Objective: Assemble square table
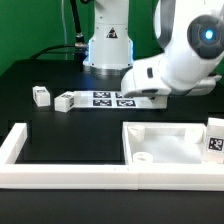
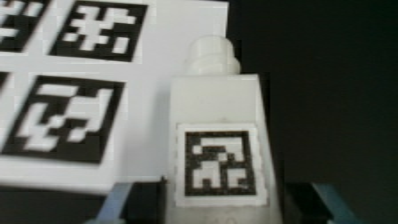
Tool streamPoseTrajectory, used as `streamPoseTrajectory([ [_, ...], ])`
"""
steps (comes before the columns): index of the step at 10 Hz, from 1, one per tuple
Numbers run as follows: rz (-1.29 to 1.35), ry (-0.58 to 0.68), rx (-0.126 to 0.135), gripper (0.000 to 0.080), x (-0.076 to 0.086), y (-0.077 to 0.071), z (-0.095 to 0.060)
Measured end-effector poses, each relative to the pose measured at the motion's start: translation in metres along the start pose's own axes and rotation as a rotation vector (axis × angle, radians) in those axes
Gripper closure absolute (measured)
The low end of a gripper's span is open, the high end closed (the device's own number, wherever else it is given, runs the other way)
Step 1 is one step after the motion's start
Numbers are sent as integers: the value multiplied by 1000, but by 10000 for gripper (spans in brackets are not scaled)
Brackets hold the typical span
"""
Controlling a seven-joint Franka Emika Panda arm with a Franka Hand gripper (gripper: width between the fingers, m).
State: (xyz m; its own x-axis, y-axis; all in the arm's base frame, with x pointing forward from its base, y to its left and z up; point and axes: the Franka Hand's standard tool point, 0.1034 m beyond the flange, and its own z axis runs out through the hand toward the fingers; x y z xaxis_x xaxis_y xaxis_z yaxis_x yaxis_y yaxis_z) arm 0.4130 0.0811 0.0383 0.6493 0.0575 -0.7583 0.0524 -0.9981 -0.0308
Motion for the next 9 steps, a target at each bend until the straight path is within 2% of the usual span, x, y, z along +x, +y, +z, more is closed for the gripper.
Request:
streamPoseTrajectory([
  [1, -1, 41, 12, 510, 1, 2, -33],
  [3, -7, 129, 40, 509, -6, 18, -84],
  [4, -20, 181, 47, 509, -15, 24, -103],
  [5, -12, 188, 49, 509, -15, 24, -99],
  [6, -11, 253, 43, 509, -4, 25, -102],
  [8, -13, 415, 45, 509, -3, 27, -110],
  [9, -23, 471, 55, 509, 2, 36, -132],
])
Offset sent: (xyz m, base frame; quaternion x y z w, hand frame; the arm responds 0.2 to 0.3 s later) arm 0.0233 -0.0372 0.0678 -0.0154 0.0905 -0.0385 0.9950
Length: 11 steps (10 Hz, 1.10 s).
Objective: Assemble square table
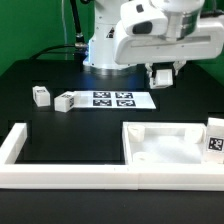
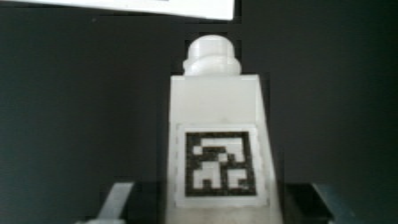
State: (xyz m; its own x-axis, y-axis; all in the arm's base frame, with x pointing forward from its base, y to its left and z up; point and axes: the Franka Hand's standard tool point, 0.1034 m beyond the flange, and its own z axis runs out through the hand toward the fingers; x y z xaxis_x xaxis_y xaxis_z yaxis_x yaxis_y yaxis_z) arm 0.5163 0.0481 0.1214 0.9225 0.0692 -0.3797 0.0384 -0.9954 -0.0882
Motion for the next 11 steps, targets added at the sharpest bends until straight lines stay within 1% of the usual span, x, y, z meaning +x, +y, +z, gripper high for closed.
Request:
streamPoseTrajectory([
  [1, 9, 127, 4, 509, 27, 8, -27],
  [2, -16, 219, -8, 509, 40, 16, -46],
  [3, -40, 292, -21, 509, 46, 20, -57],
  [4, -35, 387, -32, 509, 49, 22, -56],
  [6, -29, 484, -51, 509, 49, 27, -54],
  [7, -31, 578, -72, 509, 56, 31, -57],
  [8, -40, 618, -70, 509, 61, 36, -52],
  [9, -56, 646, -51, 509, 72, 46, -63],
  [10, -52, 692, -40, 509, 89, 53, -85],
  [11, -45, 754, -52, 509, 98, 56, -99],
])
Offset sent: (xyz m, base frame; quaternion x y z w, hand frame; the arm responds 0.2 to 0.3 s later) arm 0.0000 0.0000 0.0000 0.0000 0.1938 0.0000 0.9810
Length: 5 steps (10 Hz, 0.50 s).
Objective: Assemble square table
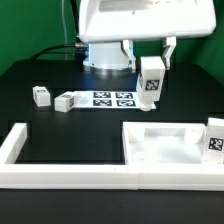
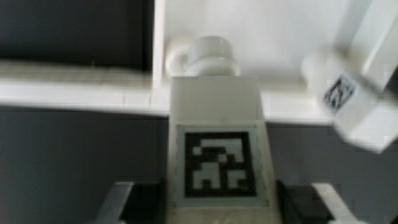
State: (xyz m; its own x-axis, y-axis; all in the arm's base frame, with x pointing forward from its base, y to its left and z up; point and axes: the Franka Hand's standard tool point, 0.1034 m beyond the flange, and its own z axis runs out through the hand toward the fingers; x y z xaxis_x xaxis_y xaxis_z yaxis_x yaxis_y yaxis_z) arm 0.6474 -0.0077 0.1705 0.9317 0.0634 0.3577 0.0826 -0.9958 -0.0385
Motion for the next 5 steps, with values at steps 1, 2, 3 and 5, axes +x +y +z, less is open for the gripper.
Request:
streamPoseTrajectory([
  [1, -5, 64, -28, 509, 9, 4, -3],
  [2, -28, 143, -78, 509, 7, 13, -4],
  [3, -21, 127, -74, 509, 0, 12, -1],
  [5, -28, 141, -83, 509, 1, 15, 0],
])
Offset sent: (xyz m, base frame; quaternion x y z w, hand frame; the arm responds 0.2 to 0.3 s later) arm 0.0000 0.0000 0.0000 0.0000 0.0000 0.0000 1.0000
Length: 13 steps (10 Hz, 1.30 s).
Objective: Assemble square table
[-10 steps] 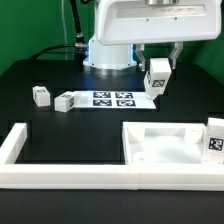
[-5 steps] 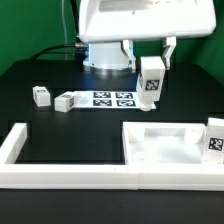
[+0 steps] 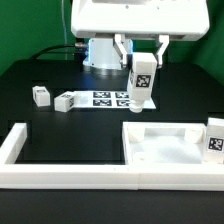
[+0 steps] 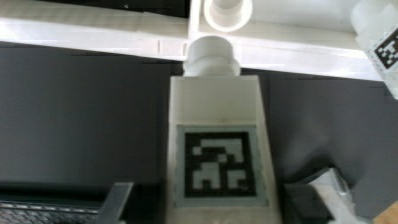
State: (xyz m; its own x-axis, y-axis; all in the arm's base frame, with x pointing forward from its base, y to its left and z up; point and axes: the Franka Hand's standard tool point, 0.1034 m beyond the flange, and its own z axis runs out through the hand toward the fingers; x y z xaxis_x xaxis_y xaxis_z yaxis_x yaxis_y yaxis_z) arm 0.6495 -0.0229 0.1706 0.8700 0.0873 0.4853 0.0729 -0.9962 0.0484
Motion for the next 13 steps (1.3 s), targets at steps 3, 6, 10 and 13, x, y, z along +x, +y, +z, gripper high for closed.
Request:
streamPoseTrajectory([
  [3, 14, 27, -9, 509, -12, 6, 22],
  [6, 61, 21, 39, 509, 0, -16, 31],
  [10, 52, 30, 28, 509, -3, -13, 33],
  [13, 42, 107, -28, 509, -9, -3, 42],
])
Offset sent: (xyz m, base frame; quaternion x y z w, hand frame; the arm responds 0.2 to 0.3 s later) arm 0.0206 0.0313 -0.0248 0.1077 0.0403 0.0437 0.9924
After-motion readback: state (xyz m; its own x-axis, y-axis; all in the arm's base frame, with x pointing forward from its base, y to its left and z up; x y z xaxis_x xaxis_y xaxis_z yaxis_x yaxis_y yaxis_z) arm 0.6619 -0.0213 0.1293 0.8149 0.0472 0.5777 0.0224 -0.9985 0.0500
